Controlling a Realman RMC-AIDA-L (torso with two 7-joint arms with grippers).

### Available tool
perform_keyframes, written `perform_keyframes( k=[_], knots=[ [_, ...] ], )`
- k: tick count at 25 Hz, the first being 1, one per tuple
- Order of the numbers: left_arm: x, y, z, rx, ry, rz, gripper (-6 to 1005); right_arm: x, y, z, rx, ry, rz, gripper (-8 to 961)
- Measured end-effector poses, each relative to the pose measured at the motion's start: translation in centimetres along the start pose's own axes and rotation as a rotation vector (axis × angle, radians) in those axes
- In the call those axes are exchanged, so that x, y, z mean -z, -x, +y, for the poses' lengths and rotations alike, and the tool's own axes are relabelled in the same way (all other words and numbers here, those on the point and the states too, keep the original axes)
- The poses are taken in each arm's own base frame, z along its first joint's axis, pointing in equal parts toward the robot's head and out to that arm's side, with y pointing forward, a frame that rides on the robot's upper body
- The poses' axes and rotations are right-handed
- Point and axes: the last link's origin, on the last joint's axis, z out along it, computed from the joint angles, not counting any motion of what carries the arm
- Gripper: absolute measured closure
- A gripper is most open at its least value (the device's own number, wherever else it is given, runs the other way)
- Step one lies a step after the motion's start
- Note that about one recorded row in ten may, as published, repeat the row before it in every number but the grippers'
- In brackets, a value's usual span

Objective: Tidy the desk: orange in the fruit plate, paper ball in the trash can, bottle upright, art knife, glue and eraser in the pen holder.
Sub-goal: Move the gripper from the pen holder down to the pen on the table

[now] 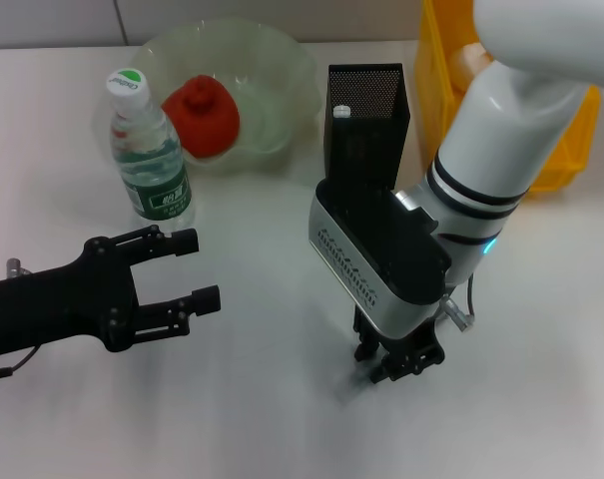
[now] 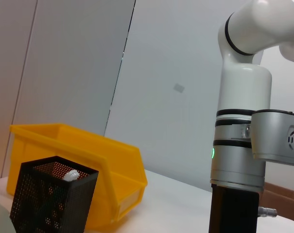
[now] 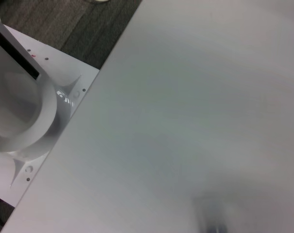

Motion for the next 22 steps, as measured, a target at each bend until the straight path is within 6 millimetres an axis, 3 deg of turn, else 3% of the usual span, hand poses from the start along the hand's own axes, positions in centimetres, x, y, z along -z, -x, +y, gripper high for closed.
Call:
perform_keyframes(
  k=[15, 22],
  knots=[
    [-0.1, 0.1, 0.0, 0.003, 0.000, 0.002, 216, 0.1, 0.3, 0.2, -0.025, 0.002, -0.017, 747],
    [0.0, 0.0, 0.1, -0.001, 0.001, 0.007, 216, 2.5, -0.9, -0.2, -0.146, -0.036, -0.161, 807]
  ],
)
